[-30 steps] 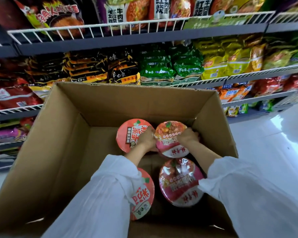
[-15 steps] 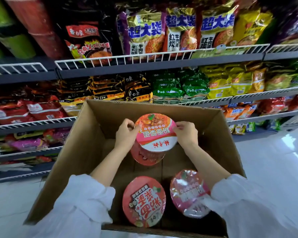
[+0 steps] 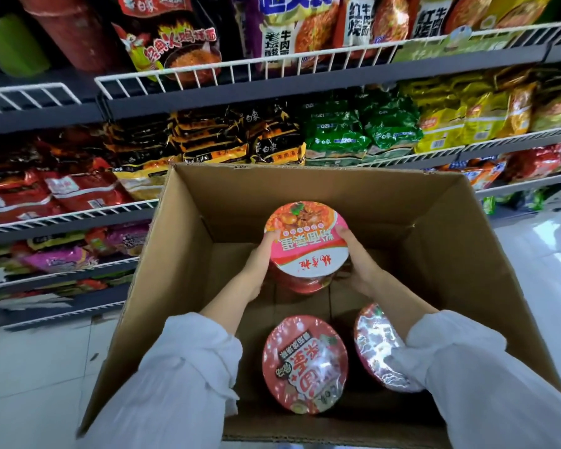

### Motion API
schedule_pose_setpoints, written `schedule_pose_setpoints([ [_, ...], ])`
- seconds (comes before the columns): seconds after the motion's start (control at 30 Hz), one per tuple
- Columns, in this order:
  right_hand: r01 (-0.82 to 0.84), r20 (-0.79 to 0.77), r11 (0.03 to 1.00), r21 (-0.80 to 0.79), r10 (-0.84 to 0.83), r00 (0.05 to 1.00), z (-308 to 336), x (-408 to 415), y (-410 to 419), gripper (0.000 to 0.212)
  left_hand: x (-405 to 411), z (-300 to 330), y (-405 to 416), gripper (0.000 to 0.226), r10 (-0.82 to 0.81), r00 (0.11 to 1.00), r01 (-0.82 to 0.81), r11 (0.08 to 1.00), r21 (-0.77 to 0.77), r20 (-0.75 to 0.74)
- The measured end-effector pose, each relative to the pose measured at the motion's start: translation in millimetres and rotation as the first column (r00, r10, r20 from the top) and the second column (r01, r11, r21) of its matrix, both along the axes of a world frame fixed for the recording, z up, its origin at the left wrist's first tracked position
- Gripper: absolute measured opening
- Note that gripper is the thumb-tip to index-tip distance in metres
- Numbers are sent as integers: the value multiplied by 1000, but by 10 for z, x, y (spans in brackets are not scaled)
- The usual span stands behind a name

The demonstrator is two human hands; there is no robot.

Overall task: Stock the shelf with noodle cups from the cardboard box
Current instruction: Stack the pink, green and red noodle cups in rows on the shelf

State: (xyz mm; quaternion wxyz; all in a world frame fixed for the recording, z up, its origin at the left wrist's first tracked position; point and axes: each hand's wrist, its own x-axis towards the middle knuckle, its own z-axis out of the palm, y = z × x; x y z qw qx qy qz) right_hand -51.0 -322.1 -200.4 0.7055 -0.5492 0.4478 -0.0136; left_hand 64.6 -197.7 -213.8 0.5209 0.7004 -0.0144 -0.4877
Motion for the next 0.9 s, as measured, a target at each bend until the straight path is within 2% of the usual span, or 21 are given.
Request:
schedule_pose_setpoints([
  [0.1,-31,19,999,8,31,999,80,-5,30,38,-6,110,16,37,26,999,-24,999,-34,46],
  [0.27,-75,81,997,10,74,994,532,-127,141,39,-109,609,101,39,51,989,-41,996,-75,138],
  [0.37,-140,134,986,-86,151,980,923,-215,225,32,-225,991,259,42,134,969,-105,984,-146,207],
  [0.43,-169,173,965,-203,205,963,1228,-252,295,36,-307,1285,384,41,206,945,-155,966,-205,255],
  [0.53,-199,194,930,-309,266,944,1671,-265,436,56,-412,1769,634,43,383,877,-304,910,-283,291],
  [0.63,-233,248,907,-350,330,911,2093,-196,717,74,-459,2235,928,48,469,817,-338,861,-379,335],
  [0.67,-244,263,896,-371,354,898,2220,-160,825,71,-468,2393,1041,48,492,800,-346,845,-407,342],
  [0.8,-252,375,879,-406,411,831,2612,67,1297,39,-393,2821,1594,49,588,709,-375,782,-497,390],
  [0.9,-318,407,880,-352,450,795,2744,381,1775,52,-303,2936,2134,42,633,633,-390,758,-523,446],
])
